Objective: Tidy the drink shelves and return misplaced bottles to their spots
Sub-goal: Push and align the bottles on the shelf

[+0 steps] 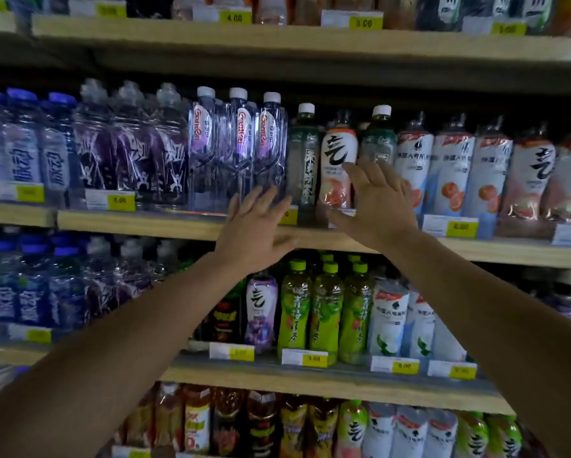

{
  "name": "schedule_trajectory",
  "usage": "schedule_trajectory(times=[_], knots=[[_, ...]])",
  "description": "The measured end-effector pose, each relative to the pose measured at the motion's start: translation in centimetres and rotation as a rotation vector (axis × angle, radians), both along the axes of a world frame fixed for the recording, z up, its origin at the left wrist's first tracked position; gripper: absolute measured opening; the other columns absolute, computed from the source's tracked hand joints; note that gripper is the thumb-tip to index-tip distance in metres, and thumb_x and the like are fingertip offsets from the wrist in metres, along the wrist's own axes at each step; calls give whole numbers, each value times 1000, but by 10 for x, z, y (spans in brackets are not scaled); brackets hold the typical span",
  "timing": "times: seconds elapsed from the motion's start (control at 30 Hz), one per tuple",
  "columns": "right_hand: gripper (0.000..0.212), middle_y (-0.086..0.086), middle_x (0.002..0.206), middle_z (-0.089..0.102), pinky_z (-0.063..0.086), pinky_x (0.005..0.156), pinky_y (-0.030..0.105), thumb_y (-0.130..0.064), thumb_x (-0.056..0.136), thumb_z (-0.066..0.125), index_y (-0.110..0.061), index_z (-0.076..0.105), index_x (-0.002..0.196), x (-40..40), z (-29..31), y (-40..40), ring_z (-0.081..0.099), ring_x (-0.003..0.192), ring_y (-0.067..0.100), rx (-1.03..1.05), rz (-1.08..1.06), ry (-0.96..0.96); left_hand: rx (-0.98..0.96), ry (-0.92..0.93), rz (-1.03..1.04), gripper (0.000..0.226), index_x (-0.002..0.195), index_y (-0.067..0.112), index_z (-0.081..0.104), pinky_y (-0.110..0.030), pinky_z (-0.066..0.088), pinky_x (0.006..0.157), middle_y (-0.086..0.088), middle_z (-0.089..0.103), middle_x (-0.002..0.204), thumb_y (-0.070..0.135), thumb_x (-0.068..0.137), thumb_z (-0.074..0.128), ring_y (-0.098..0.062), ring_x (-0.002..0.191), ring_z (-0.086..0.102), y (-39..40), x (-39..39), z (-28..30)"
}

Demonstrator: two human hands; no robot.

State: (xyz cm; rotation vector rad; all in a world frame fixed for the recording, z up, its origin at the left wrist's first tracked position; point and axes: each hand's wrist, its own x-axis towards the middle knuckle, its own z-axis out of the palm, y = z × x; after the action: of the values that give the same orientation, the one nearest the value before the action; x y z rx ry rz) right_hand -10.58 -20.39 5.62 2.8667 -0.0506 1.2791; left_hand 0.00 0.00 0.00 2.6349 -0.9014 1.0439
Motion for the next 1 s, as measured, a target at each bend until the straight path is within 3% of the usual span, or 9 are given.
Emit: schedule_trajectory(times=[0.13, 0.23, 0.43, 0.57, 0.8, 0.9, 1.0], knots=[[84, 3, 161, 21, 12, 122, 49, -55, 87, 61, -23, 23, 154, 20, 5, 6, 6, 151, 31, -37, -18, -57, 8, -271, -22, 69, 145, 28, 40, -58, 19, 115, -3, 47, 145, 69, 90, 37, -27, 136, 36, -6, 18, -11], [83, 5, 160, 24, 12, 122, 51, -51, 86, 63, -21, 26, 153, 34, 8, 6, 8, 151, 32, -39, -14, -81, -71, -398, -74, 60, 135, 27, 53, -53, 34, 104, -2, 60, 120, 66, 91, 43, -29, 115, 50, -8, 30, -10], [82, 4, 160, 24, 9, 122, 51, -51, 86, 62, -21, 26, 153, 51, 26, 7, 7, 151, 33, -110, -90, -167, -97, -501, -80, 57, 133, 27, 57, -49, 38, 96, -2, 60, 114, 65, 93, 42, -30, 108, 52, -13, 37, -14], [82, 3, 162, 19, 3, 122, 53, -52, 87, 61, -26, 22, 154, 65, 46, 12, 2, 151, 33, -91, -153, -177, -113, -471, -81, 57, 131, 28, 57, -51, 39, 96, -2, 61, 113, 66, 93, 38, -30, 107, 52, -13, 37, -12], [99, 7, 164, 13, 1, 121, 56, -63, 85, 59, -21, 7, 157, 83, 75, 14, 0, 152, 35, -71, -252, -167, -132, -410, -82, 56, 125, 28, 59, -49, 40, 92, -2, 60, 107, 65, 91, 36, -30, 104, 52, -16, 32, -5], [107, 12, 162, 19, -1, 119, 58, -67, 81, 61, -21, 2, 157, 87, 86, 16, 1, 151, 36, -68, -309, -106, -143, -403, -91, 55, 126, 29, 58, -50, 40, 93, -2, 59, 106, 65, 91, 36, -30, 104, 52, -16, 34, -6], [101, 15, 156, 32, -1, 119, 60, -63, 82, 64, -23, 9, 156, 84, 88, 16, 6, 151, 38, -64, -307, -94, -154, -412, -95, 54, 126, 29, 59, -51, 40, 92, -1, 60, 105, 64, 91, 38, -30, 103, 53, -16, 34, -6]])
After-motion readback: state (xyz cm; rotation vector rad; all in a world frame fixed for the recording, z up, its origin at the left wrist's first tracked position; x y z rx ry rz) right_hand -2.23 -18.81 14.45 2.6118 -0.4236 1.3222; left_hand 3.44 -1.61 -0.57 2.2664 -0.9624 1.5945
